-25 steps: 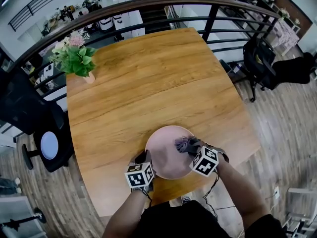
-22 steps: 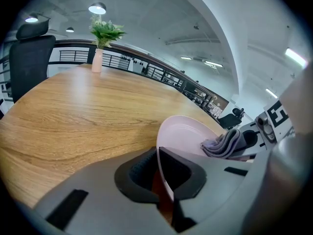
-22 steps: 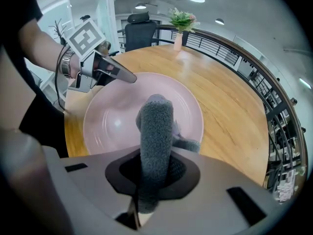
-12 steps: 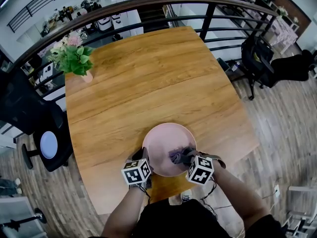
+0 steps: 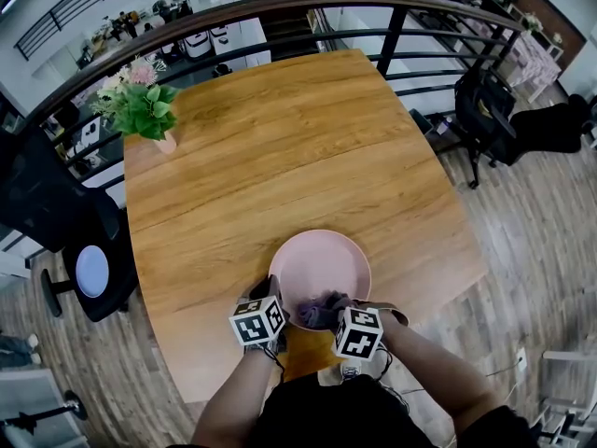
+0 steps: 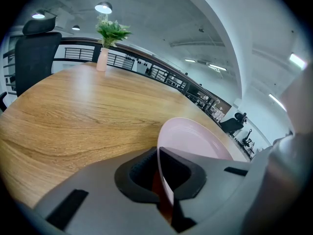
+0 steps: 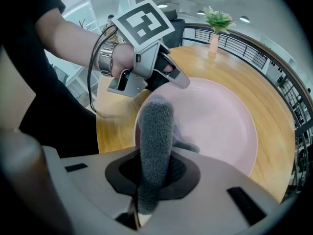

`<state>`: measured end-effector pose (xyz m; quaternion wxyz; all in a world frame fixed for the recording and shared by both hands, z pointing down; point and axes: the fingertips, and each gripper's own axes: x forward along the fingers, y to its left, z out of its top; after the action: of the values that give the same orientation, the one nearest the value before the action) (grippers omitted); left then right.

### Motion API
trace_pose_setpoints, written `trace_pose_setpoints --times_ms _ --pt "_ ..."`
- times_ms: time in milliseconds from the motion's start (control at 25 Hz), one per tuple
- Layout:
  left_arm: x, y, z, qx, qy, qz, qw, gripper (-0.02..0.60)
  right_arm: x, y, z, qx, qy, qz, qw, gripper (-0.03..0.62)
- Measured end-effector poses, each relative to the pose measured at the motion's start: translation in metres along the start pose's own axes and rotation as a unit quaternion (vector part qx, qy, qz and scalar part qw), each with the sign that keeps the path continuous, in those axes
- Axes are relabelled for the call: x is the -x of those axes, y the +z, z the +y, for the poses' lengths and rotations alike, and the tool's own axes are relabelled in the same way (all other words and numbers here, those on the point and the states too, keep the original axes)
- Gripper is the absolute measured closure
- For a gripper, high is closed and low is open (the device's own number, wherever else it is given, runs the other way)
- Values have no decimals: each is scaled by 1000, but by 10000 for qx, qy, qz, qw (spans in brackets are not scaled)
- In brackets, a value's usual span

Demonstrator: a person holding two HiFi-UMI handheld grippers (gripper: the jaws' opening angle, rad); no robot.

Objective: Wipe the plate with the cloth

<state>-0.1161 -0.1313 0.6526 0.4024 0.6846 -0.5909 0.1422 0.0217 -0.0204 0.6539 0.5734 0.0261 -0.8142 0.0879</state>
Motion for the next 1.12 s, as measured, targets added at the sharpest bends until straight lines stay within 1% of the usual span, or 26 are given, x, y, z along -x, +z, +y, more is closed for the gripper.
trace_pose_setpoints --times_ms 160,360,560,680,800,880,960,1120 --pt "-1 0 0 2 -12 0 10000 554 -9 20 11 97 131 -83 9998 542" --pt "-1 0 0 17 -15 10 10000 554 -17 38 13 173 120 -143 9997 542" --pt "0 0 0 42 -42 20 10000 554 -23 41 8 2 13 -178 9998 542" --pt "0 0 -1 44 -63 31 10000 554 -19 43 1 -268 -200 -387 9987 542" --pt "0 -1 -2 16 -89 42 10000 554 -14 47 -16 -556 -689 -646 9940 542" --pt "0 -1 -1 19 -98 46 9999 554 -12 51 -27 -702 -936 -775 9901 541" --pt "-1 -2 -1 22 -100 45 9999 554 -12 53 -31 -786 -988 -831 9885 541" --pt "-1 -2 -1 35 -116 52 9999 554 -21 58 -31 -767 -843 -767 9905 542"
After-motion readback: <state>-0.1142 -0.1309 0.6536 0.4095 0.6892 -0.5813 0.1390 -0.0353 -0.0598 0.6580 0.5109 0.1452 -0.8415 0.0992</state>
